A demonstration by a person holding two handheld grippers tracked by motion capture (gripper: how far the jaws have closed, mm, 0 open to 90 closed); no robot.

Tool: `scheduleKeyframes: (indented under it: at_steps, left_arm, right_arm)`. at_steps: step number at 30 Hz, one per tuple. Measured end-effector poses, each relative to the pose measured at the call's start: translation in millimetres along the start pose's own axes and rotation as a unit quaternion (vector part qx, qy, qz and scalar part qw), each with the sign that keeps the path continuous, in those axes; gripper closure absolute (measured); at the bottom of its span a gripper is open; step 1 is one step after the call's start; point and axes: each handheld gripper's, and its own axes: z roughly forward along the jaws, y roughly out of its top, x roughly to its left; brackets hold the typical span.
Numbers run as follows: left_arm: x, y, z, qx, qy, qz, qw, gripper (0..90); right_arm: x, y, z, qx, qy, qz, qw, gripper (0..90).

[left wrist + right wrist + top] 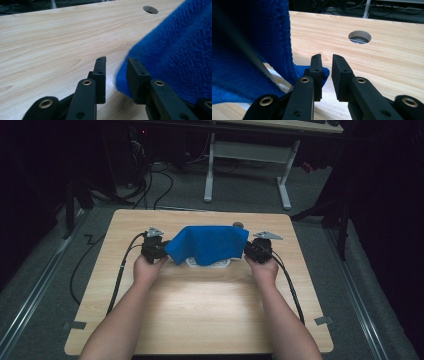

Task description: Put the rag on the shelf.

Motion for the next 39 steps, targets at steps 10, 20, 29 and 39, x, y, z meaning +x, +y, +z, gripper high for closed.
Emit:
scheduleKeyframes:
  at_steps: [10, 20, 29, 39]
  left_arm:
    - [6.7, 6.2, -16.3, -0.015, 0.012, -0.010, 0.9998, 60.8]
    - [16.1, 7.0, -33.1, -0.028, 0.032, -0.019, 0.9989, 56.9]
    - [21.1, 7.3, -43.8, -0.040, 0.042, -0.023, 0.9981, 51.2]
    - [26.2, 6.2, -60.5, -0.054, 0.056, -0.029, 0.9965, 44.5]
  right_arm:
    - [-3.9, 8.2, -11.8, -0.009, -0.007, -0.001, 0.9999, 72.0]
    - [-7.4, 13.7, -21.8, -0.017, -0.017, -0.005, 0.9997, 68.1]
    - [-14.1, 17.4, -31.8, -0.022, -0.030, -0.003, 0.9993, 65.0]
    - [-16.5, 18.0, -39.3, -0.023, -0.034, -0.007, 0.9991, 64.2]
